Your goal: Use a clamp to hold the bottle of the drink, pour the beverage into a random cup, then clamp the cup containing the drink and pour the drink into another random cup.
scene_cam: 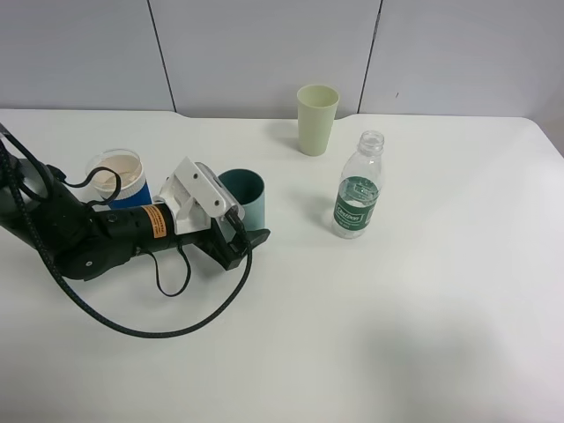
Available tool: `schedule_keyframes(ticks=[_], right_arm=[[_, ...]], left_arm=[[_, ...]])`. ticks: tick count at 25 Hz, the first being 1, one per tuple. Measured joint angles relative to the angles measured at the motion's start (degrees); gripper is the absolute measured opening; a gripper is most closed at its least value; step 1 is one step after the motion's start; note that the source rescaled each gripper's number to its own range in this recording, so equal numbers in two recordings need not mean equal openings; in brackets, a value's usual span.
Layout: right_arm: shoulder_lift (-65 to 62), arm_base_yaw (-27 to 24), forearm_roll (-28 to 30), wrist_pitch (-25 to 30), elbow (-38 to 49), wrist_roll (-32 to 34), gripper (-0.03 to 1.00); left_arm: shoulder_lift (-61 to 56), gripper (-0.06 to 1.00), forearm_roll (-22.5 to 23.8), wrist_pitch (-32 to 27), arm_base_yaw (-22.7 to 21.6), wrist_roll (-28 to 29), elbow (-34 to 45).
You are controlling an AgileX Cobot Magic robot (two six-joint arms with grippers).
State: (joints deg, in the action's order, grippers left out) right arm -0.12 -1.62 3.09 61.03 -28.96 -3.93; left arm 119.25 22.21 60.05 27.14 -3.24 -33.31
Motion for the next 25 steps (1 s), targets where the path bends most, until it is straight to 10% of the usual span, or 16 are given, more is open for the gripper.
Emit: schedule_keyframes(ticks=[15, 25], right_arm=[[0.0, 0.0, 0.0, 0.0, 0.0, 0.0, 1.0], [0.0, 0.0, 0.0, 0.0, 0.0, 0.0, 1.0]], left_arm=[[-18.25, 0.98, -4.17, -0.17, 0.0, 2.53, 8.58], [-41.96, 0.98, -16.87, -11.0, 0.0, 2.33, 10.55]])
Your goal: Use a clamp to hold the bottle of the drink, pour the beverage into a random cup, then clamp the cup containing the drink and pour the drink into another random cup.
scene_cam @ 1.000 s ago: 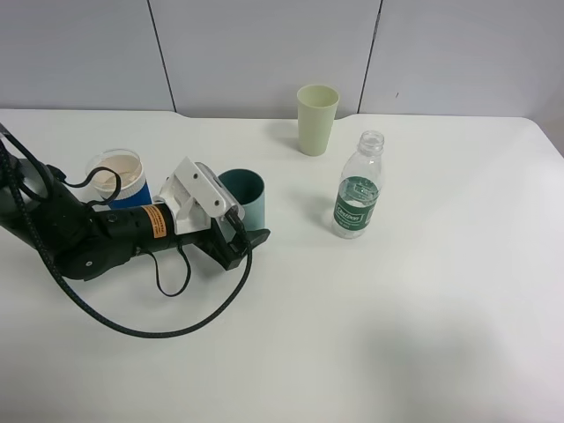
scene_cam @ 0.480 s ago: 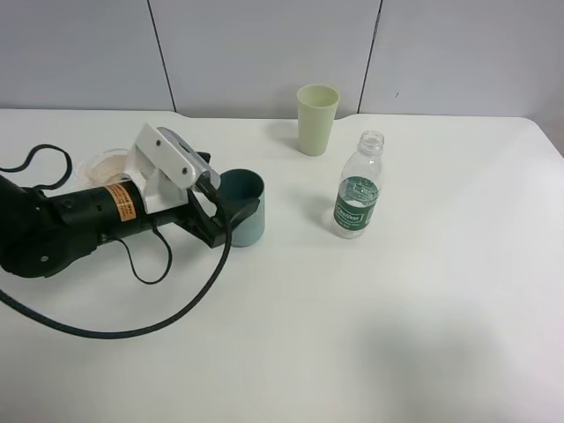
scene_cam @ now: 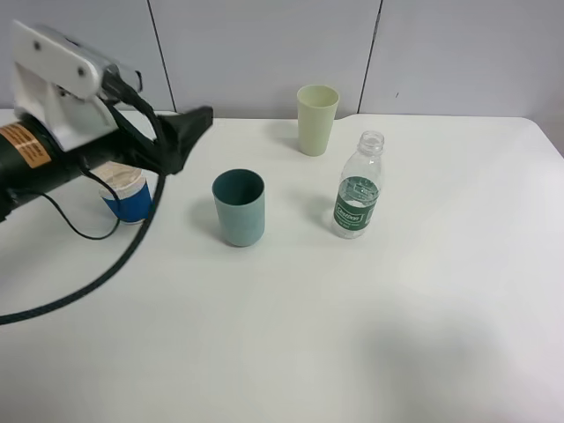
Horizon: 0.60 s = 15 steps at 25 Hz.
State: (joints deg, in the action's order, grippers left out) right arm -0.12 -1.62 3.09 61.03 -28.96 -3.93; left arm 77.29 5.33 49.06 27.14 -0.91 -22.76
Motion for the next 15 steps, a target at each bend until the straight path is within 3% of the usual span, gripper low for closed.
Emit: schedule_keyframes(ticks=[2, 5, 10, 15], right_arm=[[0.0, 0.0, 0.0, 0.0, 0.0, 0.0, 1.0], [0.0, 0.0, 0.0, 0.0, 0.0, 0.0, 1.0], [0.0, 0.0, 0.0, 0.0, 0.0, 0.0, 1.0], [0.0, 0.0, 0.0, 0.0, 0.0, 0.0, 1.0]], left_arm=[[-4.59, 0.98, -3.98, -4.79, 0.0, 0.0, -0.15], [-11.23, 0.98, -7.56, -16.46, 0.0, -1.2, -2.16], [-19.76, 0.98, -8.2, -34.85, -0.7, -7.59, -7.68], [-26.23, 0.98, -5.91, -46.39, -4.58, -10.76, -13.36]])
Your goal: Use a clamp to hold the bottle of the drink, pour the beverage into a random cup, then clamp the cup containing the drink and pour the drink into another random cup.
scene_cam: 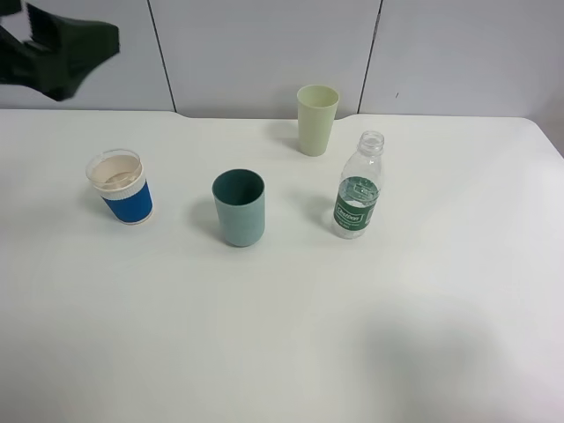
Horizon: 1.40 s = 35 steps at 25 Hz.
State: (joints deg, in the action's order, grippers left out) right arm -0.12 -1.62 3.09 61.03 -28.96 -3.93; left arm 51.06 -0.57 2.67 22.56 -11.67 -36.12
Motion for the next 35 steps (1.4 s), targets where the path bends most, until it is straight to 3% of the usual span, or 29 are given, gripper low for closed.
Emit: schedule_keyframes(ticks=[7, 17, 21, 27, 35], right_arm=[[0.0, 0.0, 0.0, 0.0, 0.0, 0.0, 1.0], [0.0, 0.0, 0.0, 0.0, 0.0, 0.0, 1.0], [0.0, 0.0, 0.0, 0.0, 0.0, 0.0, 1.0], [0.0, 0.0, 0.0, 0.0, 0.0, 0.0, 1.0], [0.0, 0.0, 0.0, 0.0, 0.0, 0.0, 1.0]], left_arm=[[-10.17, 0.98, 4.31, -12.36, -7.55, -0.11, -4.44], [-23.6, 0.99, 4.77, -31.05, -17.54, -0.18, -4.57], [-29.49, 0.99, 4.83, -35.66, -20.22, 0.13, -4.61], [-37.38, 0.99, 4.83, -43.27, -21.88, 4.67, -4.61], [-44.44, 0.99, 4.71, -59.31, -21.88, 12.93, -4.61]])
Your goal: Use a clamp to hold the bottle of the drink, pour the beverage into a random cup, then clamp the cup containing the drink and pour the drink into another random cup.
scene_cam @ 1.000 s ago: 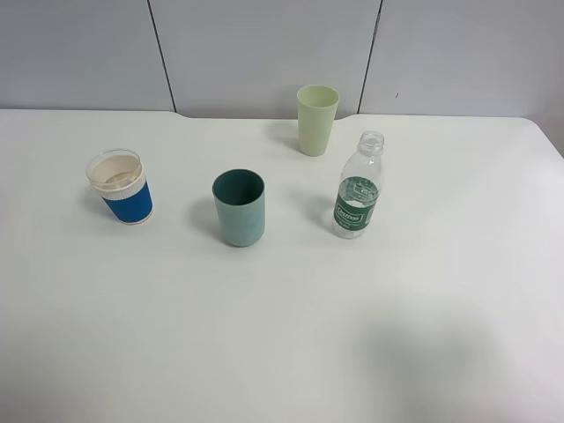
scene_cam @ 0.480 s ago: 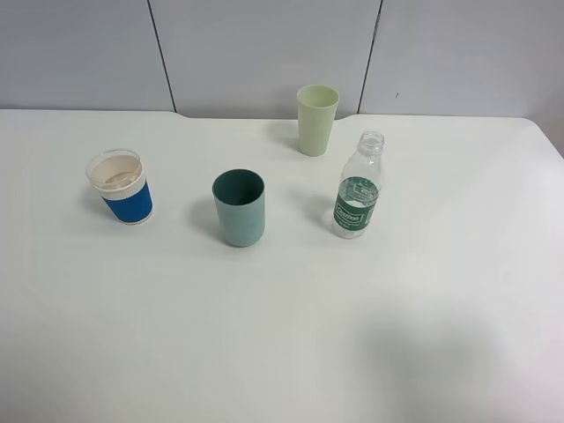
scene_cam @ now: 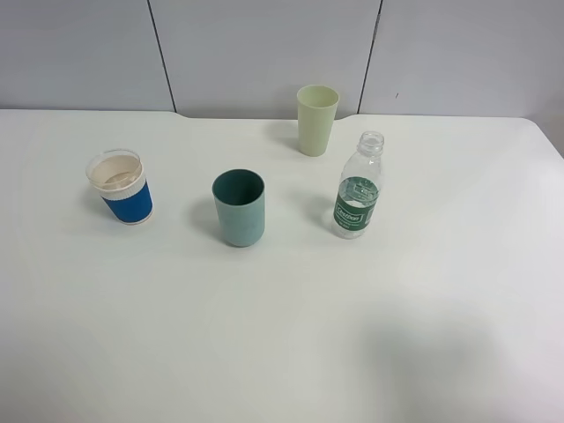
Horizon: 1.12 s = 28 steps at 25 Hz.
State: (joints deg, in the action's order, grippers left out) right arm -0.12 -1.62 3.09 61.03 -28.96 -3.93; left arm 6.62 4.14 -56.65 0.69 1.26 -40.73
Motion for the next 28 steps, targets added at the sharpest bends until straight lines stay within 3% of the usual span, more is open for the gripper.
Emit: schedule_keyframes(ticks=[5, 14, 28], right_arm=[[0.0, 0.0, 0.0, 0.0, 0.0, 0.0, 1.0], [0.0, 0.0, 0.0, 0.0, 0.0, 0.0, 1.0], [0.0, 0.0, 0.0, 0.0, 0.0, 0.0, 1.0]], left_arm=[[-5.3, 0.99, -0.05, -5.51, 0.0, 0.9, 1.57], [-6.96, 0.99, -4.14, -4.25, 0.0, 0.97, 11.51], [-6.96, 1.0, -4.14, -3.76, 0.0, 0.97, 11.77]])
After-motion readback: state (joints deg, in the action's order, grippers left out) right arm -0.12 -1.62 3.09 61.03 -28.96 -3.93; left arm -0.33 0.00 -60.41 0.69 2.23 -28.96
